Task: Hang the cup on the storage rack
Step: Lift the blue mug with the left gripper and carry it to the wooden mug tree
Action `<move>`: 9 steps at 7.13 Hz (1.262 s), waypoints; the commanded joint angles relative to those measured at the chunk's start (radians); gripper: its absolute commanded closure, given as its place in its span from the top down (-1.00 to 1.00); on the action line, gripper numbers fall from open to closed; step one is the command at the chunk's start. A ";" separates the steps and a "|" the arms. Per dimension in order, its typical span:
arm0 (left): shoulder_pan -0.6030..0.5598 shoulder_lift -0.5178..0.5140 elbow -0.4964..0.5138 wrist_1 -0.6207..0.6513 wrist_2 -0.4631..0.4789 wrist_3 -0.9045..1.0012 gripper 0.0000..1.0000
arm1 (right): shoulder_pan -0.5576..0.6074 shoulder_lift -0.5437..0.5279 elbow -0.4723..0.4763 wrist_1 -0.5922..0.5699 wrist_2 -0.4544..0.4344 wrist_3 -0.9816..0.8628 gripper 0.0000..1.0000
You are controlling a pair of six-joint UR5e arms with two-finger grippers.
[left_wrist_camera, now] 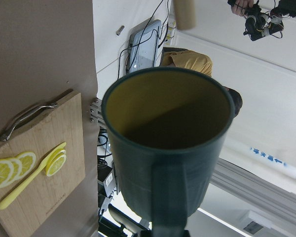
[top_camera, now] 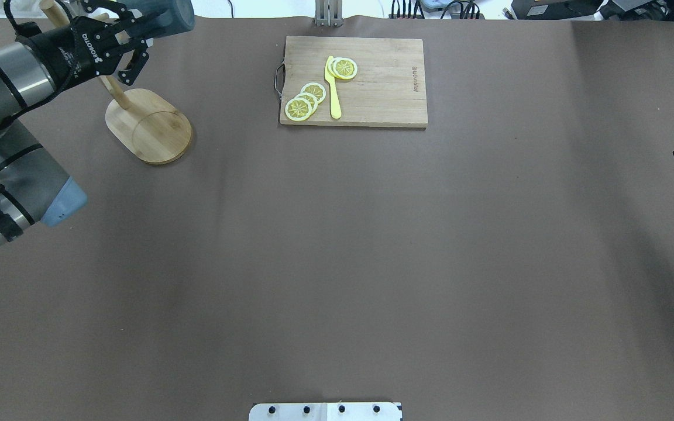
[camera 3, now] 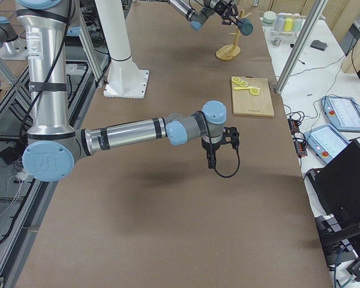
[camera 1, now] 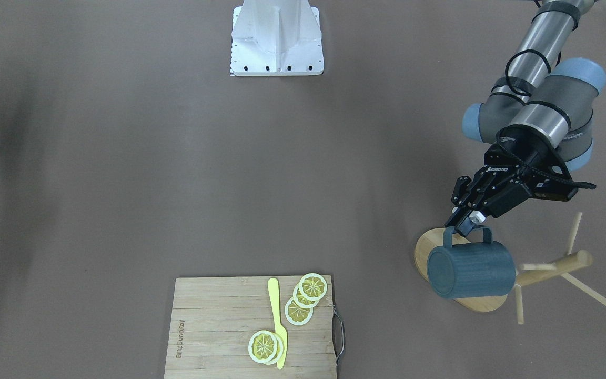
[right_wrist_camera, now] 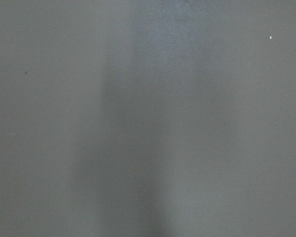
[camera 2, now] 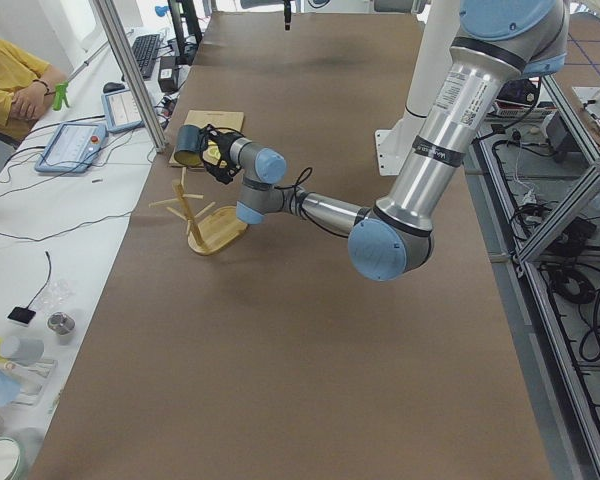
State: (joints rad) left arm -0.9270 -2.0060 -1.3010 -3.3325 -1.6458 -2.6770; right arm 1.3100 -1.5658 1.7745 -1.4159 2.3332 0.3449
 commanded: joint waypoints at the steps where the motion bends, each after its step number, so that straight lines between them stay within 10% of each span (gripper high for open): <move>1: -0.028 0.015 0.026 -0.050 0.009 -0.158 -1.00 | 0.000 0.006 0.003 0.000 0.000 0.008 1.00; 6: -0.055 0.099 0.098 -0.226 0.008 -0.259 -1.00 | 0.000 0.015 0.009 -0.002 -0.002 0.012 1.00; 7: -0.053 0.098 0.101 -0.226 0.009 -0.250 -0.58 | -0.002 0.015 0.011 0.000 -0.002 0.012 1.00; 8: -0.053 0.098 0.098 -0.226 0.009 -0.244 0.98 | 0.000 0.015 0.011 -0.002 -0.002 0.012 1.00; 9: -0.055 0.098 0.095 -0.226 0.009 -0.241 0.96 | -0.002 0.018 0.011 -0.002 -0.002 0.012 1.00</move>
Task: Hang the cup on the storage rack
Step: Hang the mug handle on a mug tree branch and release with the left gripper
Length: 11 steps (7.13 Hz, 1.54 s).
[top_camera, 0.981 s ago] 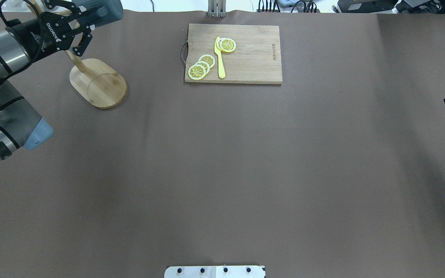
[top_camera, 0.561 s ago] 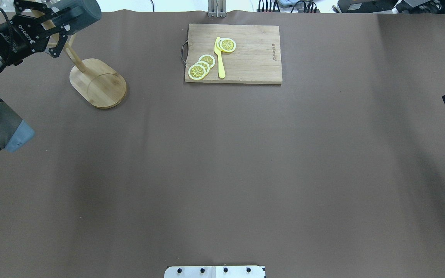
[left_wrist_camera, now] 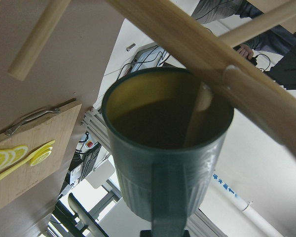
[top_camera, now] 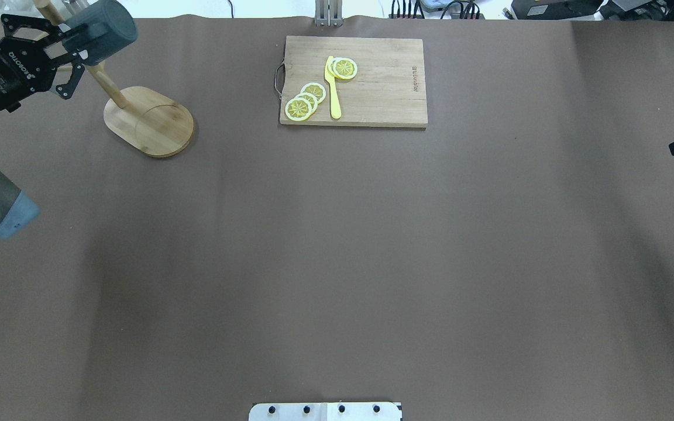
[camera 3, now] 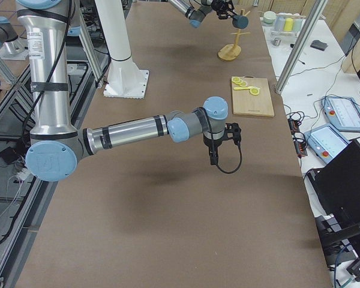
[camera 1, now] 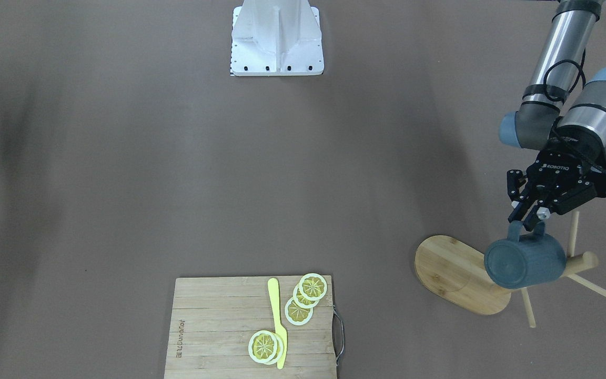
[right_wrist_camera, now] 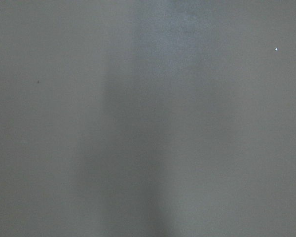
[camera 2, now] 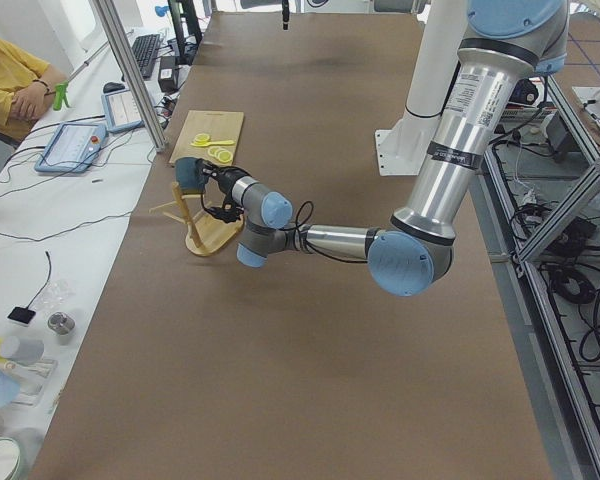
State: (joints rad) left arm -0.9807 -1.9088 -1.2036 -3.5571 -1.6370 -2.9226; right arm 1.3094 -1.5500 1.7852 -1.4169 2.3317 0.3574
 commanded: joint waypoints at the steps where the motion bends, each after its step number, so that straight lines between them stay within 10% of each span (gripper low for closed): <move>1: -0.013 0.008 -0.025 -0.005 -0.009 0.052 0.96 | -0.001 0.004 0.000 0.000 0.000 0.000 1.00; 7: -0.188 0.321 -0.134 0.091 -0.253 1.111 0.97 | 0.022 0.004 0.002 0.007 -0.011 -0.014 1.00; 11: -0.378 0.376 -0.142 0.557 -0.244 2.220 0.97 | 0.077 0.002 -0.007 0.010 -0.035 -0.046 1.00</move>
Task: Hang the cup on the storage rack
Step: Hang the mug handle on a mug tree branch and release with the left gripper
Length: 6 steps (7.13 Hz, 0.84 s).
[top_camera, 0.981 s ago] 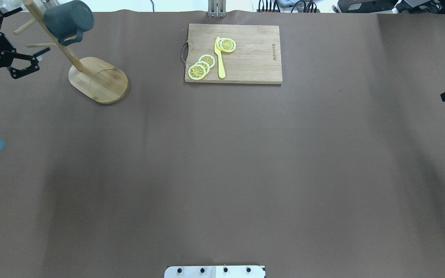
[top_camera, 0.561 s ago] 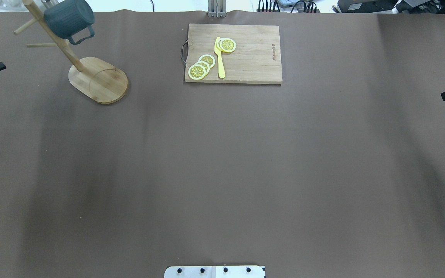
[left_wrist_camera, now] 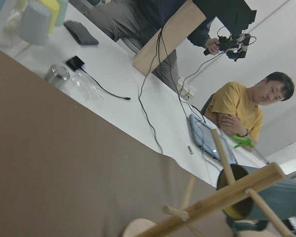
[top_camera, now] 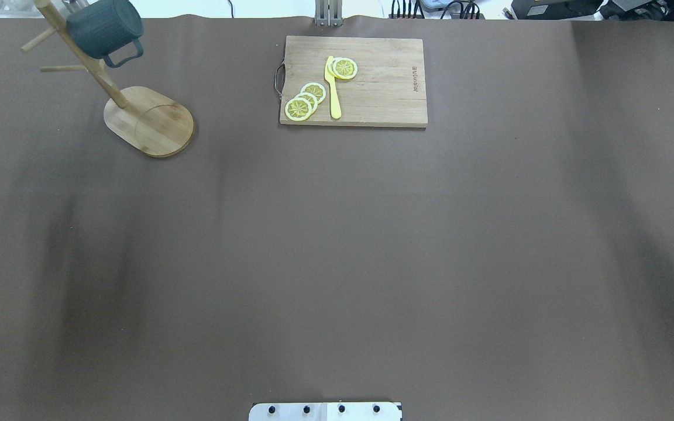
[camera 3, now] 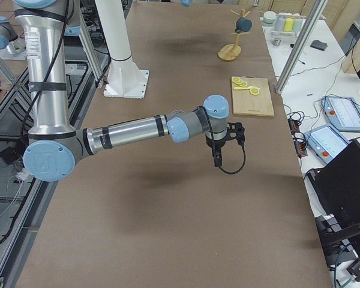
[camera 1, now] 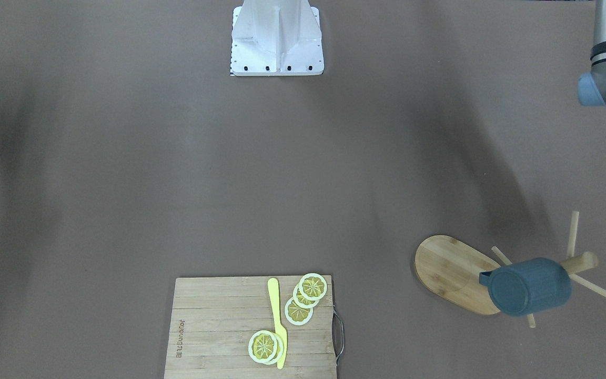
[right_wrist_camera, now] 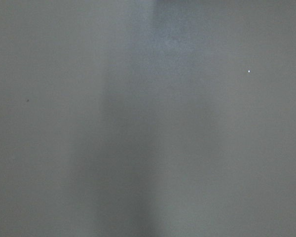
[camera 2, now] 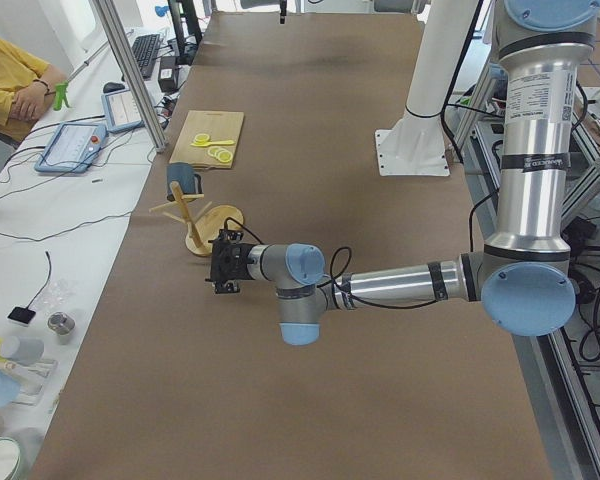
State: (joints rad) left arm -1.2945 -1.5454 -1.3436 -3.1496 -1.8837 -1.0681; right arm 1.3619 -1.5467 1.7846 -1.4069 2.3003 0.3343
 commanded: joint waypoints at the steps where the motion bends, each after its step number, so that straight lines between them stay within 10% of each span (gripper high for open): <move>1: -0.081 0.025 -0.003 0.239 -0.002 0.589 0.97 | 0.057 -0.007 -0.020 -0.009 -0.028 -0.099 1.00; 6: -0.160 0.011 -0.114 0.831 -0.421 0.680 0.97 | 0.132 -0.004 -0.154 -0.014 -0.029 -0.251 1.00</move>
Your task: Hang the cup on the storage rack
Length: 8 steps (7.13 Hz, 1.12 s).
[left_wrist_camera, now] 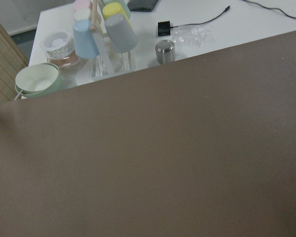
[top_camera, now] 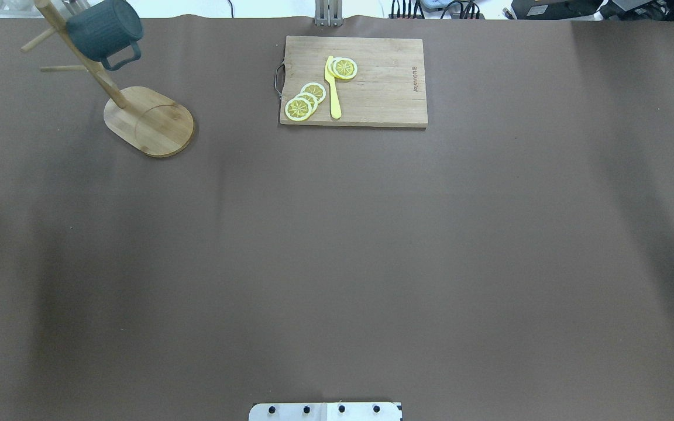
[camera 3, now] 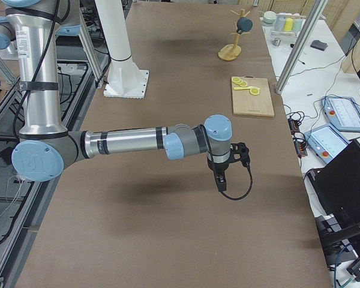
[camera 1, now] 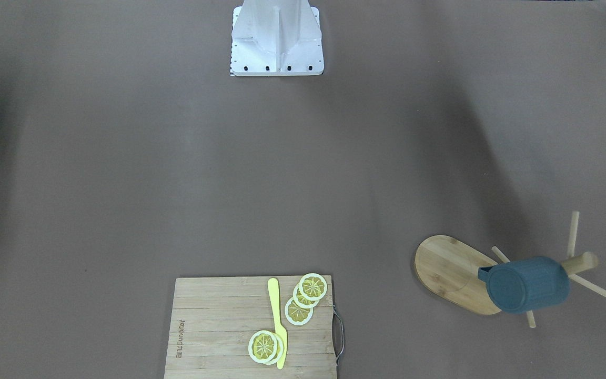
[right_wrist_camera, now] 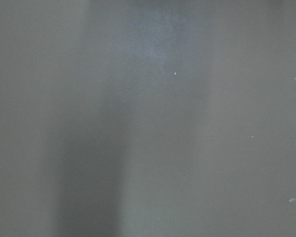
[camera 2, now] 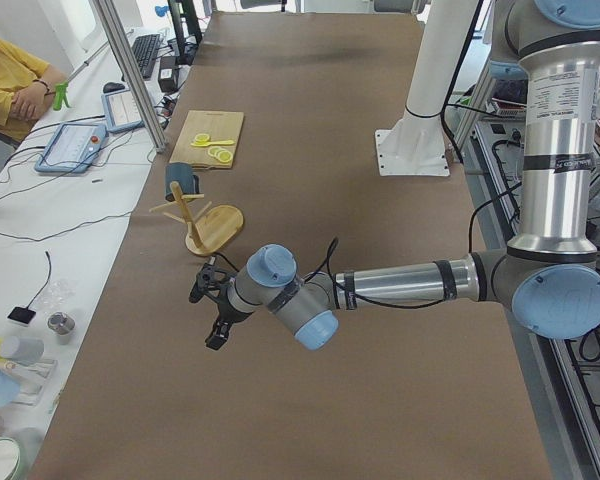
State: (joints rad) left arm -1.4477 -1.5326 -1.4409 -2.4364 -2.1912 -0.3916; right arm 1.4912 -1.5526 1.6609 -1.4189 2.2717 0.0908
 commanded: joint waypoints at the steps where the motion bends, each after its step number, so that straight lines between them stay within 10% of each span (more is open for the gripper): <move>1: -0.006 0.000 -0.041 0.201 -0.161 0.023 0.97 | 0.013 0.003 -0.052 -0.003 0.002 -0.008 1.00; 4: 0.000 0.009 -0.097 0.495 -0.193 0.240 0.97 | 0.017 0.003 -0.086 -0.037 0.003 -0.010 1.00; 8: -0.014 0.034 -0.121 0.517 -0.148 0.310 0.97 | 0.026 0.006 -0.079 -0.058 0.014 -0.051 1.00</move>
State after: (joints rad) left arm -1.4610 -1.5010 -1.5504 -1.9219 -2.3411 -0.0855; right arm 1.5164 -1.5474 1.5801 -1.4744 2.2836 0.0427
